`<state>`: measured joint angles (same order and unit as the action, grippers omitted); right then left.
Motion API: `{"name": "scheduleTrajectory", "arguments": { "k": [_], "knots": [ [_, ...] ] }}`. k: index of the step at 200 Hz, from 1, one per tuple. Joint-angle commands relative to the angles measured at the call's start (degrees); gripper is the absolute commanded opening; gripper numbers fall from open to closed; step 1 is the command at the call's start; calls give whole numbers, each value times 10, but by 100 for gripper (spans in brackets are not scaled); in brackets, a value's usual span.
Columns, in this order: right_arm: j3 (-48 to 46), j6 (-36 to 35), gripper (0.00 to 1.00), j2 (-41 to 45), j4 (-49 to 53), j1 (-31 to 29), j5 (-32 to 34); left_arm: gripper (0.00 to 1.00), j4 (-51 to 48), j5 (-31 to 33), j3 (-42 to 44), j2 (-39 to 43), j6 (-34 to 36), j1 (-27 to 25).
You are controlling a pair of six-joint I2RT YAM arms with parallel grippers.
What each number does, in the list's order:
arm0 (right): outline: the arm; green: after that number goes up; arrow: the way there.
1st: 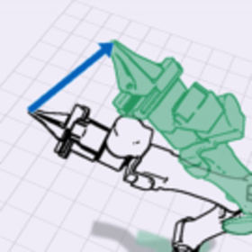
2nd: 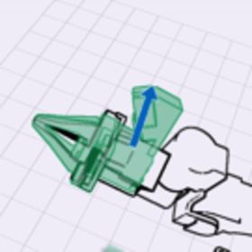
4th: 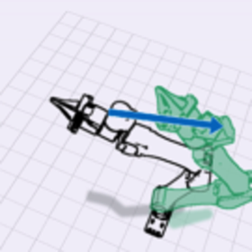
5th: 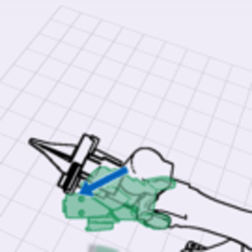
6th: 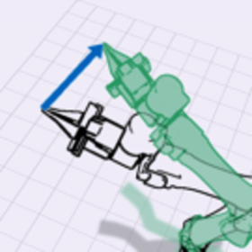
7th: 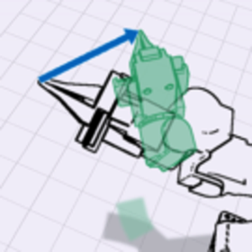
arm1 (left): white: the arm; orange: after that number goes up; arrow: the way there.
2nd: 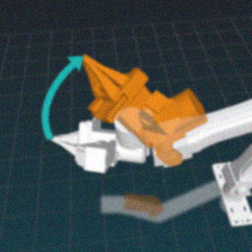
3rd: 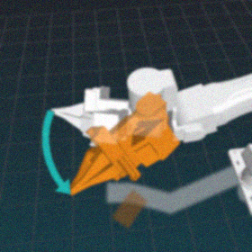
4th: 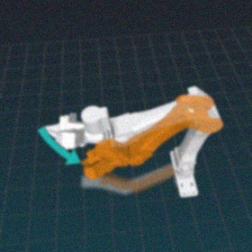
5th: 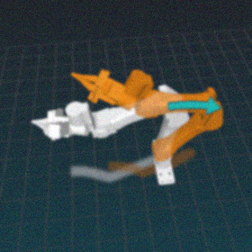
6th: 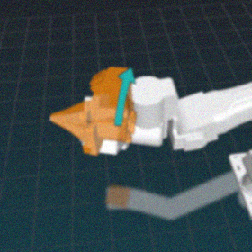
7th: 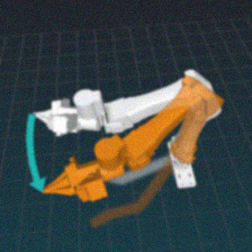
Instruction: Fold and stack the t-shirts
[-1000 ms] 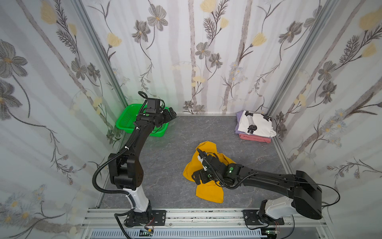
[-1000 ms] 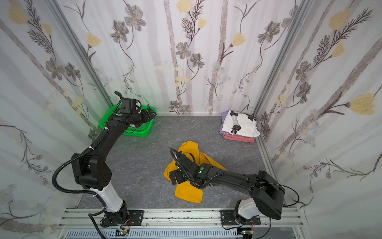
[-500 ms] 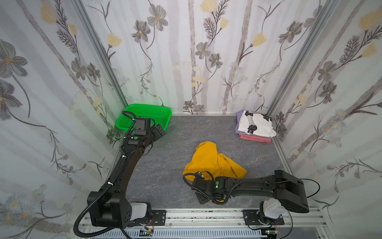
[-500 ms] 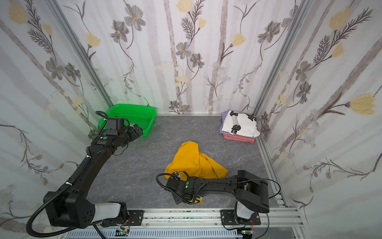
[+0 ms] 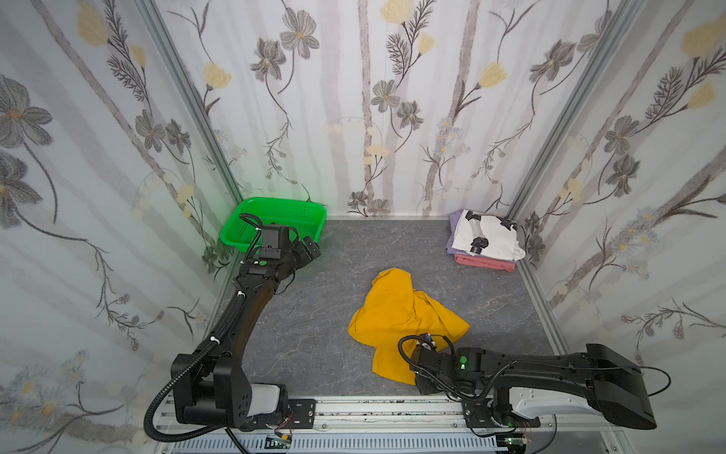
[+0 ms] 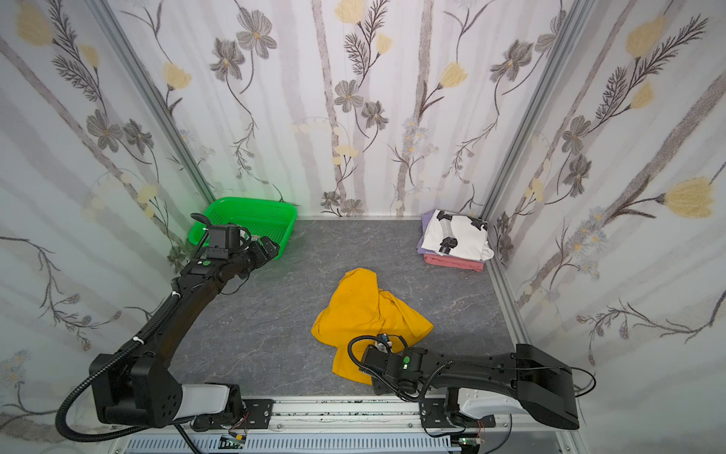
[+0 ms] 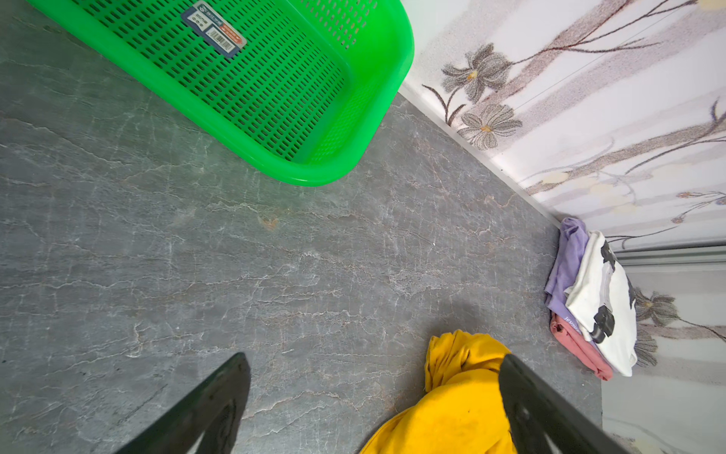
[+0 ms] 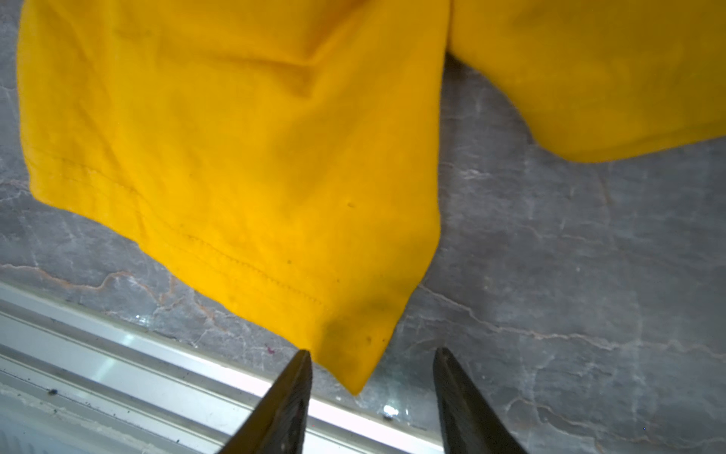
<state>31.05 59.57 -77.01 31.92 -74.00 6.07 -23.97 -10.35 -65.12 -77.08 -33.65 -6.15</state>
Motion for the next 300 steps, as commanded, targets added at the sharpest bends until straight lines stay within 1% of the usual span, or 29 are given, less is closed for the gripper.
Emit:
{"name": "scheduleTrajectory", "arguments": {
  "k": [1, 22, 30, 43, 54, 60, 71, 76, 79, 101, 115, 125, 143, 164, 185, 197, 214, 223, 235, 244, 246, 249, 261, 281, 292, 300],
  "knots": [
    [-1, 3, 47, -6, -42, 7, -14, 100, 20, -4, 0, -3, -6, 0],
    [1, -3, 41, -24, -69, 7, -43, 100, 18, -1, -1, -4, -3, 2],
    [0, -1, 37, -31, -73, 4, -50, 100, 18, -1, -1, -6, -3, 3],
    [-1, 3, 35, -38, -76, 1, -55, 100, 20, -1, 0, -6, -3, 3],
    [-1, 5, 28, -44, -76, 1, -54, 100, 22, -2, 0, -8, -3, 3],
    [1, 4, 23, -48, -74, 1, -52, 100, 23, -3, 1, -9, -4, 4],
    [9, -2, 10, -56, -64, 2, -45, 100, 25, -6, 1, -13, -6, 4],
    [14, -7, 3, -58, -57, 3, -40, 100, 26, -8, 0, -14, -7, 4],
    [18, -10, 0, -59, -53, 3, -38, 100, 26, -9, -1, -14, -7, 4],
    [43, -47, 0, -54, -30, 15, -22, 100, 28, -11, -3, -18, -8, 5],
    [79, -90, 0, -33, -8, 26, 4, 100, 28, -13, -4, -17, -9, 5],
    [111, -124, 0, -15, 13, 48, 26, 100, 29, -14, -4, -17, -10, 6],
    [206, -204, 0, 8, 35, 100, 54, 100, 30, -18, -5, -16, -10, 6],
    [327, -299, 0, 4, 51, 167, 74, 100, 22, -17, -6, -7, -6, 6],
    [455, -382, 0, -28, 61, 228, 81, 100, 8, -16, -13, 1, 3, 6],
    [527, -418, 0, -53, 73, 251, 92, 100, 4, -25, -16, 3, 6, 6],
    [640, -467, 0, -94, 93, 276, 112, 100, -1, -48, -23, 3, 10, 6],
    [702, -488, 0, -116, 101, 285, 116, 100, 6, -73, -21, 4, 8, 6],
    [779, -510, 0, -141, 114, 292, 121, 100, 47, -130, -3, 7, -2, 2],
    [836, -523, 0, -179, 129, 292, 127, 100, 98, -180, 20, 9, -15, -6],
    [846, -525, 0, -185, 132, 292, 129, 100, 109, -191, 25, 10, -18, -9],
    [870, -529, 0, -194, 139, 308, 132, 100, 128, -210, 32, 10, -21, -13],
    [953, -546, 0, -228, 163, 313, 145, 100, 189, -263, 55, 11, -31, -38],
    [1074, -576, 0, -273, 188, 315, 162, 100, 257, -303, 77, 16, -35, -88],
    [1108, -589, 0, -285, 188, 316, 169, 100, 295, -305, 93, 23, -35, -115],
    [1116, -595, 0, -283, 181, 318, 174, 100, 325, -304, 111, 28, -32, -132]
  ]
}}
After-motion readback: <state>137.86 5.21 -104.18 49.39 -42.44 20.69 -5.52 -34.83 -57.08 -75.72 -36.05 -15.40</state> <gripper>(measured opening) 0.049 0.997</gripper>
